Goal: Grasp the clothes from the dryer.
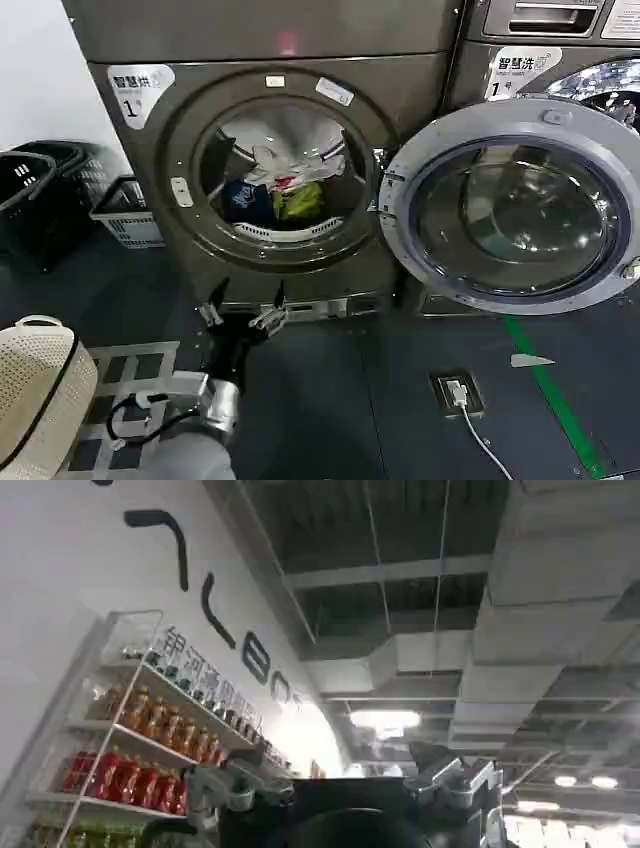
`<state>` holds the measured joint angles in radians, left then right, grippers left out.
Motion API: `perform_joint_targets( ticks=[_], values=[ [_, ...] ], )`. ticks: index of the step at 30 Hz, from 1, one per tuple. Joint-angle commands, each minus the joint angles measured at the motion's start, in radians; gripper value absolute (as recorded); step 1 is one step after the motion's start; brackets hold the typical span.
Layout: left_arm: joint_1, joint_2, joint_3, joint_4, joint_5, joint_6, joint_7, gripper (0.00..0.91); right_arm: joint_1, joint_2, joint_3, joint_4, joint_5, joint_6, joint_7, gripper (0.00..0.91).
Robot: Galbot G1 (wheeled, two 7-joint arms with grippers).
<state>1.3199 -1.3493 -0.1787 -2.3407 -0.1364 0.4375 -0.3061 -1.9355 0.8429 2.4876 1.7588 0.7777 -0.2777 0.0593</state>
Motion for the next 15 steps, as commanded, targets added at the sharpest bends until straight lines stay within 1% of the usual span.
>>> perform_joint_targets(
  ticks=[1, 2, 3, 4, 6, 9, 15],
  values=[
    [0.001, -0.003, 0.000, 0.007, 0.004, 0.000, -0.003, 0.907, -0.007, 0.002, 0.000, 0.000, 0.021, 0.022, -0.032, 0.907],
    [0.001, -0.005, 0.000, 0.009, 0.004, 0.001, -0.005, 0.907, -0.010, 0.006, 0.000, -0.002, 0.014, 0.001, -0.070, 0.907],
    [0.001, -0.006, 0.000, 0.010, 0.006, 0.001, -0.005, 0.907, -0.011, 0.006, -0.002, -0.005, 0.000, -0.005, -0.078, 0.907],
    [0.001, -0.007, 0.000, 0.009, 0.008, 0.001, -0.007, 0.907, -0.005, 0.007, -0.008, -0.007, -0.017, 0.005, -0.068, 0.907],
    [0.000, -0.006, 0.000, 0.007, 0.006, 0.002, -0.007, 0.907, 0.001, 0.007, -0.012, -0.007, -0.003, 0.022, -0.054, 0.907],
    [-0.003, -0.001, -0.001, 0.006, 0.002, 0.002, -0.012, 0.907, 0.000, 0.005, -0.007, -0.007, 0.011, 0.027, -0.040, 0.907],
    [-0.001, -0.004, 0.006, 0.005, 0.002, 0.002, -0.016, 0.907, -0.008, 0.003, 0.004, -0.010, 0.024, 0.038, -0.033, 0.907]
  ],
)
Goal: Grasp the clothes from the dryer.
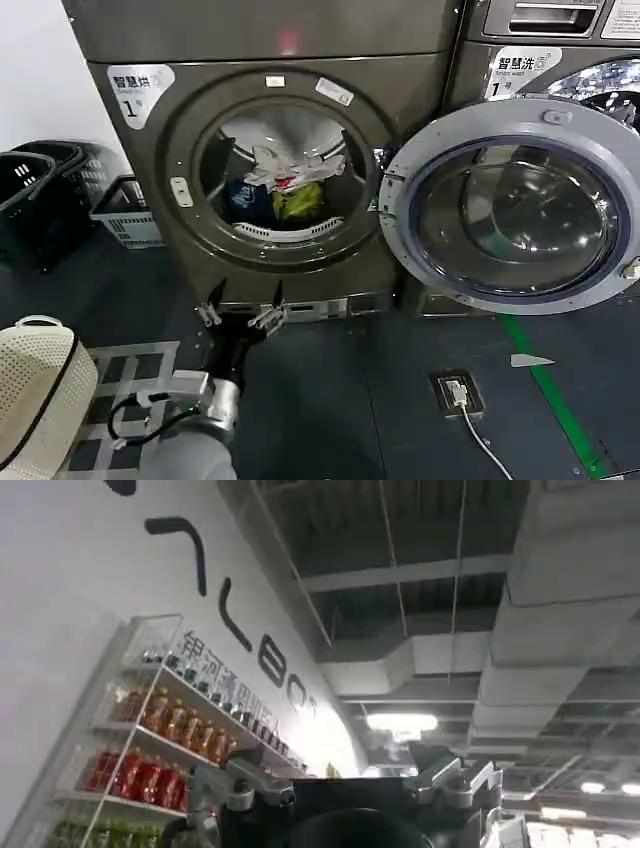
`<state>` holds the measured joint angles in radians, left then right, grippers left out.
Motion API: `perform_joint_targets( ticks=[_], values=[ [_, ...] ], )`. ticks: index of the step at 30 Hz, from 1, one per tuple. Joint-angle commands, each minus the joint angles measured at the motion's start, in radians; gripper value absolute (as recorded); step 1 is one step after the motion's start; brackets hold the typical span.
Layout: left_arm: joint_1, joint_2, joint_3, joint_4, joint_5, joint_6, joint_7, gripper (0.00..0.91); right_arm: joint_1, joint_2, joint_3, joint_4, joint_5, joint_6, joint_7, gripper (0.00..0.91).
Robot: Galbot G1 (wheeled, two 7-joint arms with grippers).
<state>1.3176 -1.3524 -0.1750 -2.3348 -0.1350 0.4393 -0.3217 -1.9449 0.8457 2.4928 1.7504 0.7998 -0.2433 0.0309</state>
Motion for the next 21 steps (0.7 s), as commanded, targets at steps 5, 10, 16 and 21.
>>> perform_joint_targets(
  ticks=[5, 10, 16, 21],
  values=[
    [0.003, -0.004, 0.006, -0.003, 0.004, -0.001, 0.001, 0.907, 0.002, 0.001, -0.001, 0.002, 0.008, 0.010, -0.005, 0.907],
    [0.003, -0.012, 0.007, 0.006, 0.013, -0.003, 0.002, 0.907, 0.007, 0.002, -0.005, 0.001, 0.010, 0.011, -0.007, 0.907],
    [0.001, -0.028, 0.015, 0.016, 0.024, -0.003, 0.004, 0.907, 0.018, -0.001, -0.017, -0.003, 0.009, 0.016, -0.008, 0.907],
    [-0.002, -0.034, 0.018, 0.019, 0.026, -0.005, 0.006, 0.907, 0.017, -0.002, -0.015, -0.001, 0.010, 0.016, -0.010, 0.907]
  ],
)
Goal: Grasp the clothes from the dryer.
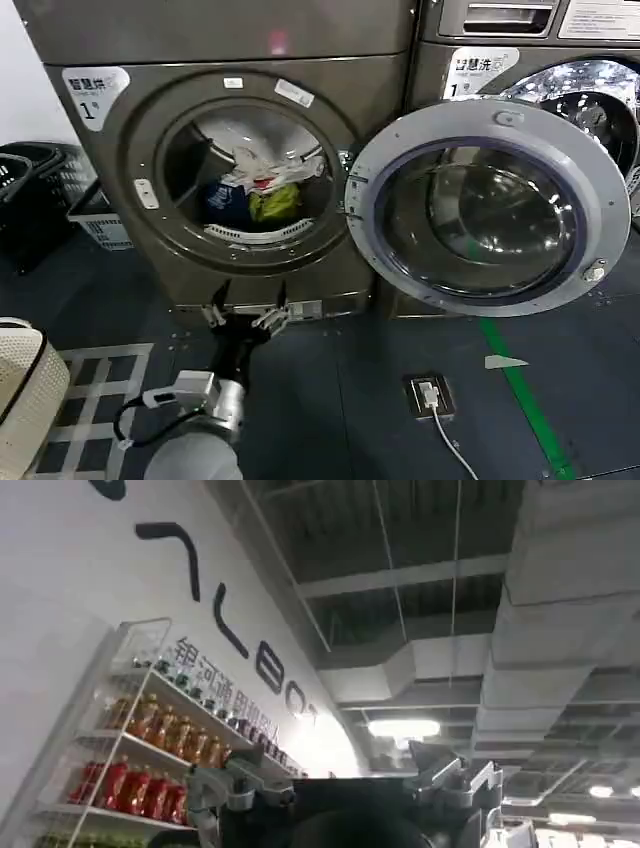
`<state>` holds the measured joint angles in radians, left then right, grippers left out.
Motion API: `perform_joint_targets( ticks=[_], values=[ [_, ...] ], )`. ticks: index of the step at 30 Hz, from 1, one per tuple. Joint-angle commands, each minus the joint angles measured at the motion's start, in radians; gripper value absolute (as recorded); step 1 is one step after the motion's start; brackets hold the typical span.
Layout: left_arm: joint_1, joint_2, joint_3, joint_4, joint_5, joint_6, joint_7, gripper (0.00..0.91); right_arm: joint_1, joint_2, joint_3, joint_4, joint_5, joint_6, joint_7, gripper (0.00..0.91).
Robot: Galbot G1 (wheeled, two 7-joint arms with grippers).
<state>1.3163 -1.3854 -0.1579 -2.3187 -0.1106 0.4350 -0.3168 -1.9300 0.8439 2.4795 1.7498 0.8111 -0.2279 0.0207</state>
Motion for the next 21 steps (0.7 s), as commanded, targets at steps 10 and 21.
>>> perform_joint_targets(
  ticks=[10, 21],
  values=[
    [-0.011, -0.003, -0.005, 0.008, 0.001, -0.003, 0.001, 0.907, -0.003, 0.006, -0.004, 0.002, 0.004, 0.030, -0.025, 0.907],
    [-0.002, -0.003, -0.023, 0.008, 0.027, -0.021, -0.033, 0.907, -0.003, 0.006, -0.002, 0.013, 0.010, 0.037, -0.033, 0.907]
  ],
)
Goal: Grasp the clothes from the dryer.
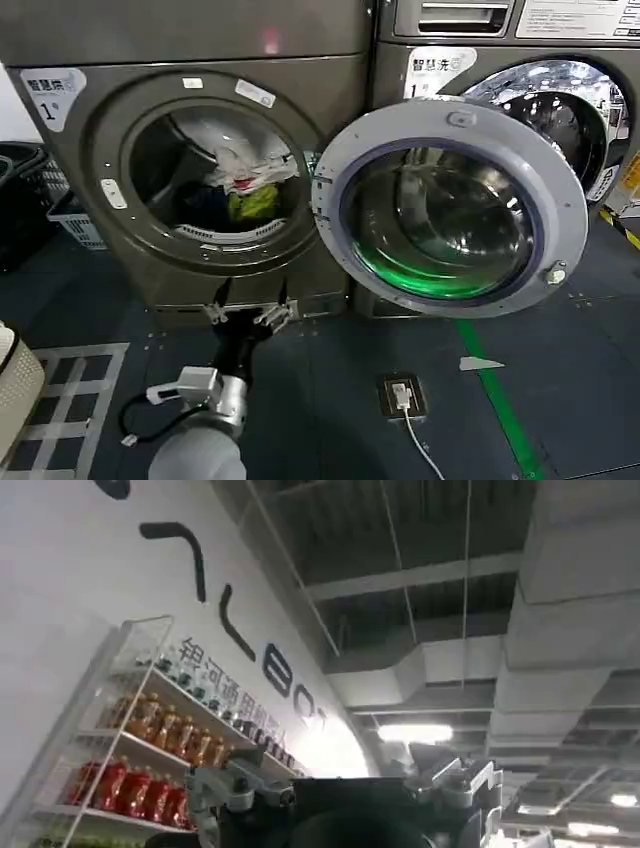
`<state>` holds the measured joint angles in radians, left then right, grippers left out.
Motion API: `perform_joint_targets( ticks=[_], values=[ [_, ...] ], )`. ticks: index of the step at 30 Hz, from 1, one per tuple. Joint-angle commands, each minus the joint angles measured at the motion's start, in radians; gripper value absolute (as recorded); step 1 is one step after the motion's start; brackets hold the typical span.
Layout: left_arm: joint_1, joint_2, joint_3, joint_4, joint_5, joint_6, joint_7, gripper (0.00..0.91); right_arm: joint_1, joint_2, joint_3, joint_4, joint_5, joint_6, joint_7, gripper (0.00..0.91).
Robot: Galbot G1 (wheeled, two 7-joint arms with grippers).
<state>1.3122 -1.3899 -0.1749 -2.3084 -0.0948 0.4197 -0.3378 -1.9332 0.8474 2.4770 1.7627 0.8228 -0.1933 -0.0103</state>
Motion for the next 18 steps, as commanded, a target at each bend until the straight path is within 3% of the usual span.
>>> perform_joint_targets(
  ticks=[1, 18],
  values=[
    [0.002, 0.001, -0.010, -0.003, 0.012, -0.006, -0.012, 0.907, 0.000, 0.001, 0.001, 0.001, 0.001, 0.004, -0.002, 0.907],
    [-0.018, -0.002, -0.100, 0.030, 0.009, -0.010, -0.004, 0.907, 0.028, -0.015, -0.028, 0.003, 0.012, 0.004, -0.011, 0.907]
  ],
)
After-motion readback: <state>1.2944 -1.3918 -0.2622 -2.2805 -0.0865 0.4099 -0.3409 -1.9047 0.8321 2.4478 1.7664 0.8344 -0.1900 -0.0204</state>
